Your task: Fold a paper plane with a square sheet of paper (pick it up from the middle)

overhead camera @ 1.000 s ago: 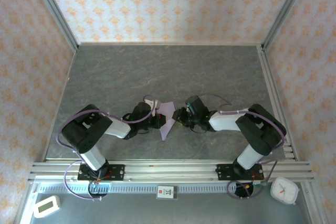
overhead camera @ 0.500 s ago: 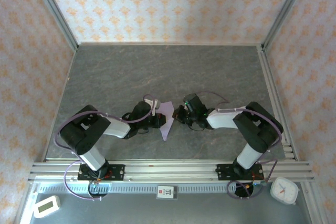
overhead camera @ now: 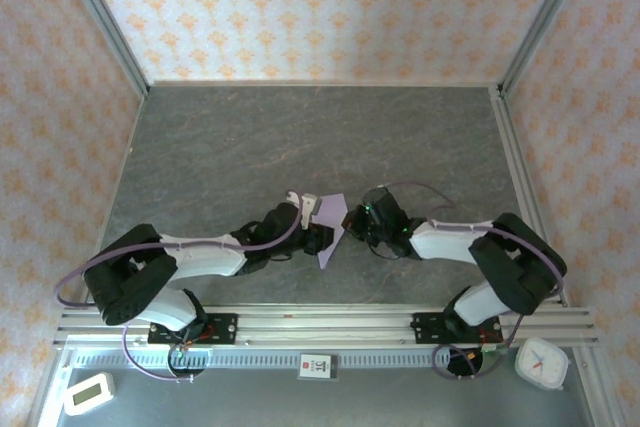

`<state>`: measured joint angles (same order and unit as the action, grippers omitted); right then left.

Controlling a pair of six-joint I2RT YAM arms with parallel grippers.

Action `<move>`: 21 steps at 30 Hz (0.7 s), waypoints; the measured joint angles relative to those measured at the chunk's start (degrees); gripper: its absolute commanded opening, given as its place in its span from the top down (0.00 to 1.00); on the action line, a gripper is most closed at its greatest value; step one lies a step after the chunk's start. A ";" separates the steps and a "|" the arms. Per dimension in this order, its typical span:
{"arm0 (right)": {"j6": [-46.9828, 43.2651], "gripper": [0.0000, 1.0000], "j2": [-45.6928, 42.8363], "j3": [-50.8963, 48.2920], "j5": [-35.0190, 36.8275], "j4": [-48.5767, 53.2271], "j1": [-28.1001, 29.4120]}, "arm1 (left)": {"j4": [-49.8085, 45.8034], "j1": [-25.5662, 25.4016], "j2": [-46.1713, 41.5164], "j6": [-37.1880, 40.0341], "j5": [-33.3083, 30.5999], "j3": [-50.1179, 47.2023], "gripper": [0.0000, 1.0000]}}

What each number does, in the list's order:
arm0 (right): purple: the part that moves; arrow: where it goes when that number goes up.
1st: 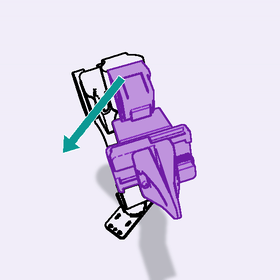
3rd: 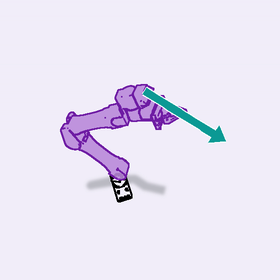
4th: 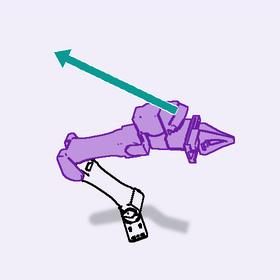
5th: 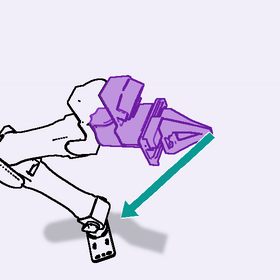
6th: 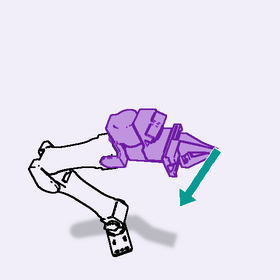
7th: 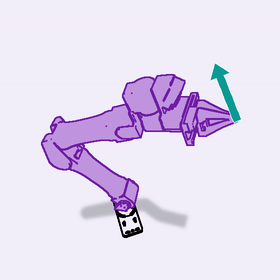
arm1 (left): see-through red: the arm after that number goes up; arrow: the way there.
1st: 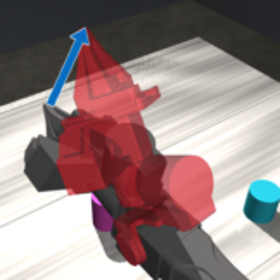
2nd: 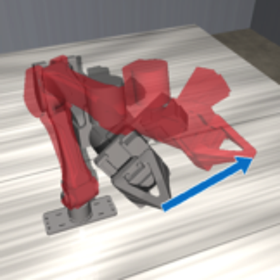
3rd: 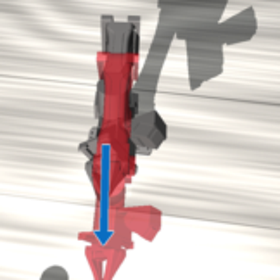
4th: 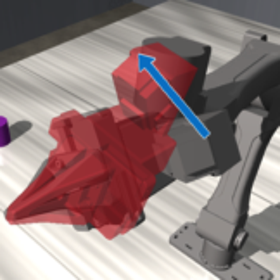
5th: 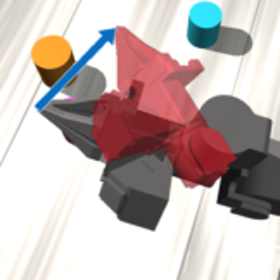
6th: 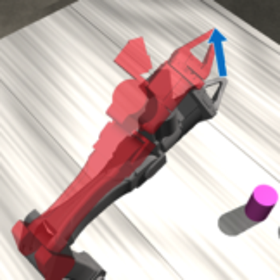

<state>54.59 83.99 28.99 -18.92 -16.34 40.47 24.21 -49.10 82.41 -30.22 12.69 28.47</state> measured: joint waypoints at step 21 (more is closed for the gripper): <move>2.86 1.00 -1.73 -1.88 1.60 -0.22 0.00 | -6.49 -15.34 13.90 6.60 -25.57 10.45 0.45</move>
<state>57.45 82.26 27.11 -17.32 -16.56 40.47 17.72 -64.45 96.31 -23.62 -12.88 38.92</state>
